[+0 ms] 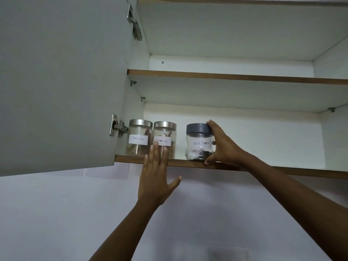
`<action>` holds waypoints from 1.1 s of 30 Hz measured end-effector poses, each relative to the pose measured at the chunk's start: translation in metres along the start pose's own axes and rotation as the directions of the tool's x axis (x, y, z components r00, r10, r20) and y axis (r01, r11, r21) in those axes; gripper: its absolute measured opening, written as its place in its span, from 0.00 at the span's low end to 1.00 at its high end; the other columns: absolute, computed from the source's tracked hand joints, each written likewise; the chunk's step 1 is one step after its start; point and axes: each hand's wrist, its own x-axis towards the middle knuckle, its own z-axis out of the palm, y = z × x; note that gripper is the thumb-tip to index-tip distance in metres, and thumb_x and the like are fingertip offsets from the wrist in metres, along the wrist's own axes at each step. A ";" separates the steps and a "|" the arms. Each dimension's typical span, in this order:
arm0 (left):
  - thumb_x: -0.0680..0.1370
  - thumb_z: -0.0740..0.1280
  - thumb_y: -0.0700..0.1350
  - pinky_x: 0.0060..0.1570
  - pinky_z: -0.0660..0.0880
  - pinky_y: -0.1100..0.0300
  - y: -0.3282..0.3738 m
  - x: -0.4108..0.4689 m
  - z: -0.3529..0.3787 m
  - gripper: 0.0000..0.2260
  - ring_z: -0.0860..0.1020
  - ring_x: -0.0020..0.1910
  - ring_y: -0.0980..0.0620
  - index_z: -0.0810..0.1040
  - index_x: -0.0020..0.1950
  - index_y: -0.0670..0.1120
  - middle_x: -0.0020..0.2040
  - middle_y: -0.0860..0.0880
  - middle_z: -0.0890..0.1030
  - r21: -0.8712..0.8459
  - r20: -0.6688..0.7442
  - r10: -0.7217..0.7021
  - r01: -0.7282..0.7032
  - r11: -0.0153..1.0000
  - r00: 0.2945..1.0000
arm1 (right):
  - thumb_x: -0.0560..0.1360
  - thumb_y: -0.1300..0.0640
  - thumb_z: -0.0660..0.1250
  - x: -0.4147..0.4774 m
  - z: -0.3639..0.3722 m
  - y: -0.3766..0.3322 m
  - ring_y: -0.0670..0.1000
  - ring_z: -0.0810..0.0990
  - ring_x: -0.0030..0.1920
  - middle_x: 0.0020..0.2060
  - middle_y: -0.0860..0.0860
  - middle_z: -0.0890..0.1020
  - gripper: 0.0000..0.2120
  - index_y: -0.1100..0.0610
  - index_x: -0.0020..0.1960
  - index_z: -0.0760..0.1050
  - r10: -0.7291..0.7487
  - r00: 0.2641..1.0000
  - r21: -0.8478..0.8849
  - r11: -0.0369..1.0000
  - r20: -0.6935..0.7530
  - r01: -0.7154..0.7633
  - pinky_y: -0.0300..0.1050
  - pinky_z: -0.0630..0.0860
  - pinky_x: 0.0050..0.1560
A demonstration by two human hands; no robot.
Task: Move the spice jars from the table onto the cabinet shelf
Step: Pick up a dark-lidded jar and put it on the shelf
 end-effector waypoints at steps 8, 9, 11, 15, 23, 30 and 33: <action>0.69 0.55 0.70 0.72 0.47 0.47 -0.006 0.002 0.012 0.45 0.47 0.76 0.42 0.49 0.77 0.44 0.77 0.40 0.49 0.041 -0.037 0.045 -0.043 0.998 0.998 | 0.64 0.61 0.77 0.017 0.023 0.004 0.54 0.77 0.50 0.58 0.46 0.68 0.39 0.49 0.65 0.57 0.065 0.997 0.184 0.981 -0.041 -0.057 0.47 0.78 0.49; 0.69 0.54 0.70 0.72 0.47 0.46 -0.007 0.003 0.013 0.45 0.48 0.76 0.41 0.50 0.77 0.44 0.77 0.39 0.49 0.048 -0.034 0.053 -0.051 0.998 0.998 | 0.64 0.59 0.77 0.019 0.026 0.005 0.54 0.77 0.52 0.57 0.46 0.68 0.38 0.47 0.64 0.57 0.070 0.996 0.167 0.984 -0.052 -0.061 0.52 0.78 0.52; 0.68 0.54 0.70 0.71 0.48 0.46 -0.009 0.004 0.014 0.45 0.49 0.76 0.40 0.51 0.77 0.44 0.77 0.39 0.50 0.059 -0.026 0.061 -0.060 0.996 0.998 | 0.63 0.58 0.76 0.022 0.032 0.005 0.54 0.76 0.54 0.57 0.46 0.68 0.38 0.46 0.64 0.57 0.084 0.994 0.144 0.987 -0.072 -0.072 0.58 0.76 0.54; 0.67 0.54 0.70 0.71 0.49 0.45 -0.010 0.004 0.016 0.45 0.50 0.76 0.39 0.53 0.76 0.43 0.76 0.38 0.52 0.071 -0.032 0.075 -0.073 0.995 0.997 | 0.64 0.59 0.76 0.028 0.043 0.000 0.52 0.72 0.57 0.61 0.48 0.66 0.41 0.51 0.69 0.55 0.083 0.993 0.109 0.991 -0.088 -0.073 0.57 0.73 0.59; 0.66 0.54 0.69 0.71 0.50 0.44 -0.015 0.004 0.015 0.45 0.50 0.75 0.39 0.55 0.75 0.43 0.76 0.38 0.52 0.064 -0.026 0.094 -0.093 0.994 0.995 | 0.68 0.58 0.74 0.023 0.053 -0.006 0.49 0.44 0.76 0.76 0.49 0.40 0.51 0.53 0.76 0.38 0.122 0.990 0.064 0.991 -0.067 -0.118 0.56 0.62 0.71; 0.72 0.66 0.51 0.71 0.56 0.44 0.021 -0.021 -0.010 0.29 0.57 0.74 0.40 0.67 0.71 0.43 0.75 0.39 0.59 -0.222 -0.200 0.064 -0.109 0.969 0.978 | 0.71 0.55 0.71 -0.044 0.044 -0.027 0.55 0.60 0.71 0.74 0.50 0.46 0.44 0.50 0.76 0.46 0.198 0.968 0.107 0.977 -0.156 -0.183 0.51 0.67 0.68; 0.74 0.60 0.50 0.68 0.61 0.44 0.062 -0.043 -0.019 0.19 0.68 0.68 0.44 0.75 0.62 0.46 0.68 0.44 0.71 -0.381 -0.252 0.099 -0.193 0.904 0.963 | 0.72 0.55 0.70 -0.090 0.034 -0.034 0.50 0.65 0.68 0.72 0.48 0.53 0.37 0.49 0.74 0.53 0.183 0.974 0.094 0.981 -0.132 -0.172 0.30 0.67 0.59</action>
